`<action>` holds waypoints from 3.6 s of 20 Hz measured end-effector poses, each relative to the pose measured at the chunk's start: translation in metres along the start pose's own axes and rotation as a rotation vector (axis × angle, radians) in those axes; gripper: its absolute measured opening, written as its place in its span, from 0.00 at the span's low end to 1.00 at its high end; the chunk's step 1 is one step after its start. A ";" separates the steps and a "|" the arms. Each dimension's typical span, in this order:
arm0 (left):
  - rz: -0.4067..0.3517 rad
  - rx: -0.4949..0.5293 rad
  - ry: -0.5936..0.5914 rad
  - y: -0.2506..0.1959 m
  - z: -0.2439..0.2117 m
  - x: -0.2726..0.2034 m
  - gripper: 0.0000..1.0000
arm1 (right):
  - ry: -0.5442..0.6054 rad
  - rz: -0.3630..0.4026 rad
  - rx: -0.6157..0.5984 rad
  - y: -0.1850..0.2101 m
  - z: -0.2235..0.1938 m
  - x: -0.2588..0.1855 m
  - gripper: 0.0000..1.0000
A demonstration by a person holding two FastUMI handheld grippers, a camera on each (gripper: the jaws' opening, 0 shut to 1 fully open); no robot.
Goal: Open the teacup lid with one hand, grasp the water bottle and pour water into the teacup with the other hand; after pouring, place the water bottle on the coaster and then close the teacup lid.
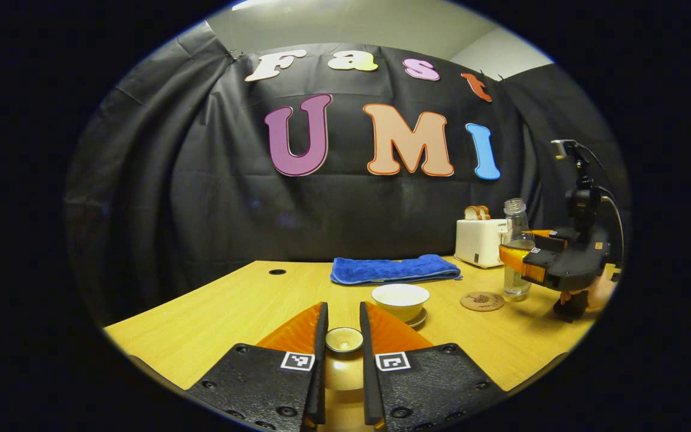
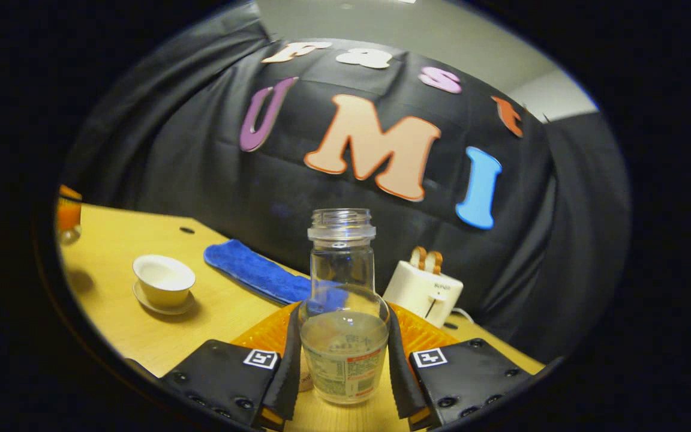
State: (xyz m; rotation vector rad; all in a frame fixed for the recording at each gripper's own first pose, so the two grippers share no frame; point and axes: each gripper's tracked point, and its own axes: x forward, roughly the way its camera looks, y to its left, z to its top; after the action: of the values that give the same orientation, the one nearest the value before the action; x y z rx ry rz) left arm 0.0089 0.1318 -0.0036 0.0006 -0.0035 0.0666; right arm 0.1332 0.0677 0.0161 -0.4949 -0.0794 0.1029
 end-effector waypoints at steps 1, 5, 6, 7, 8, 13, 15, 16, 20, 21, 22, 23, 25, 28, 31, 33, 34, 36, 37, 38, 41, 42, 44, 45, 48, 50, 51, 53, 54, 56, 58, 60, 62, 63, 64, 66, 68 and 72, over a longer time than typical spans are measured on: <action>0.020 0.000 0.000 0.010 0.000 0.000 0.22 | -0.029 0.030 -0.063 0.018 0.009 0.004 0.66; 0.049 0.000 0.001 0.025 0.000 -0.002 0.22 | -0.039 0.160 -0.301 0.077 0.015 0.018 0.65; 0.047 0.000 0.001 0.025 0.000 -0.003 0.22 | -0.031 0.190 -0.361 0.091 0.014 0.023 0.66; 0.045 0.001 0.000 0.025 0.000 -0.003 0.22 | -0.023 0.218 -0.421 0.101 0.010 0.027 0.65; 0.045 0.001 0.001 0.025 0.000 -0.003 0.22 | -0.006 0.236 -0.483 0.109 0.004 0.029 0.65; 0.039 -0.001 0.004 0.025 -0.001 -0.002 0.22 | 0.029 0.280 -0.726 0.123 -0.015 0.038 0.65; 0.040 -0.001 0.003 0.025 -0.001 -0.002 0.23 | 0.019 0.278 -0.817 0.124 -0.017 0.038 0.66; 0.041 -0.001 0.003 0.025 0.000 -0.002 0.23 | 0.011 0.279 -0.862 0.125 -0.018 0.037 0.66; 0.041 -0.001 0.005 0.025 -0.001 -0.002 0.22 | -0.013 0.274 -0.993 0.122 -0.024 0.046 0.65; 0.041 -0.001 0.004 0.025 -0.001 -0.002 0.23 | -0.012 0.274 -1.019 0.122 -0.024 0.045 0.66; 0.041 0.000 0.004 0.025 0.000 -0.002 0.22 | -0.011 0.273 -1.040 0.123 -0.024 0.044 0.66; 0.041 -0.001 0.005 0.026 -0.001 -0.002 0.22 | -0.011 0.271 -1.055 0.124 -0.023 0.041 0.66; 0.041 -0.001 0.005 0.025 -0.001 -0.003 0.22 | -0.018 0.272 -1.084 0.125 -0.023 0.040 0.66; 0.041 -0.001 0.006 0.026 0.000 -0.002 0.22 | -0.046 0.259 -1.167 0.125 -0.016 0.041 0.65; 0.041 -0.001 0.007 0.026 -0.001 -0.002 0.22 | -0.069 0.265 -1.227 0.120 -0.011 0.042 0.66; 0.040 -0.001 0.005 0.025 -0.001 -0.002 0.22 | -0.079 0.259 -1.269 0.119 -0.010 0.042 0.66; 0.041 -0.001 0.008 0.025 -0.001 -0.002 0.22 | -0.087 0.253 -1.296 0.119 -0.009 0.042 0.66; 0.040 -0.001 0.006 0.026 -0.001 -0.002 0.22 | -0.103 0.248 -1.332 0.118 -0.007 0.041 0.66; 0.040 -0.001 0.007 0.026 0.000 -0.002 0.22 | -0.106 0.252 -1.342 0.117 -0.006 0.042 0.65; 0.040 -0.001 0.006 0.026 0.000 -0.002 0.22 | -0.109 0.255 -1.352 0.117 -0.005 0.042 0.65; 0.040 -0.001 0.005 0.026 -0.001 -0.003 0.22 | -0.124 0.249 -1.390 0.118 -0.001 0.041 0.65; 0.040 -0.001 0.006 0.026 0.000 -0.002 0.22 | -0.131 0.248 -1.403 0.119 0.000 0.040 0.65; 0.040 -0.001 0.006 0.026 0.000 -0.002 0.22 | -0.148 0.244 -1.439 0.120 0.004 0.039 0.66; 0.040 -0.001 0.006 0.026 0.000 -0.002 0.22 | -0.158 0.241 -1.460 0.120 0.006 0.039 0.66; 0.040 -0.003 0.008 0.026 -0.001 -0.002 0.22 | -0.183 0.234 -1.501 0.122 0.007 0.036 0.66; 0.040 -0.003 0.007 0.026 0.000 -0.002 0.22 | -0.195 0.242 -1.537 0.124 0.013 0.033 0.67; 0.040 -0.003 0.007 0.026 -0.001 -0.002 0.22 | -0.209 0.245 -1.553 0.124 0.015 0.034 0.67; 0.040 -0.003 0.007 0.026 -0.001 -0.003 0.22 | -0.208 0.262 -1.573 0.124 0.015 0.036 0.67; 0.040 -0.003 0.007 0.027 0.000 -0.003 0.22 | -0.218 0.261 -1.589 0.125 0.017 0.035 0.67; 0.040 -0.003 0.007 0.027 -0.001 -0.003 0.22 | -0.226 0.269 -1.625 0.126 0.017 0.033 0.67; 0.040 -0.003 0.009 0.026 -0.001 -0.002 0.22 | -0.231 0.281 -1.656 0.127 0.018 0.033 0.67; 0.040 -0.003 0.008 0.026 0.000 -0.002 0.22 | -0.242 0.289 -1.691 0.129 0.022 0.031 0.66; 0.040 -0.003 0.007 0.027 0.000 -0.002 0.22 | -0.253 0.296 -1.712 0.130 0.022 0.030 0.65; 0.040 -0.003 0.008 0.026 -0.001 -0.003 0.22 | -0.253 0.298 -1.718 0.129 0.022 0.031 0.65; 0.040 -0.003 0.009 0.026 -0.001 -0.003 0.22 | -0.252 0.301 -1.722 0.129 0.023 0.031 0.65; 0.040 -0.002 0.007 0.026 0.000 -0.002 0.22 | -0.256 0.302 -1.737 0.129 0.025 0.032 0.65; 0.040 -0.003 0.008 0.027 0.000 -0.003 0.22 | -0.268 0.303 -1.755 0.130 0.025 0.030 0.65; 0.040 -0.003 0.008 0.027 0.000 -0.003 0.22 | -0.290 0.314 -1.791 0.133 0.027 0.028 0.66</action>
State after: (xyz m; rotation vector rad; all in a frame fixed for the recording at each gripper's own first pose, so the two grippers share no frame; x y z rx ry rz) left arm 0.0037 0.1582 -0.0032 -0.0027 0.0041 0.1068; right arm 0.1476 0.1997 -0.0224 -2.2838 -0.3853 0.4144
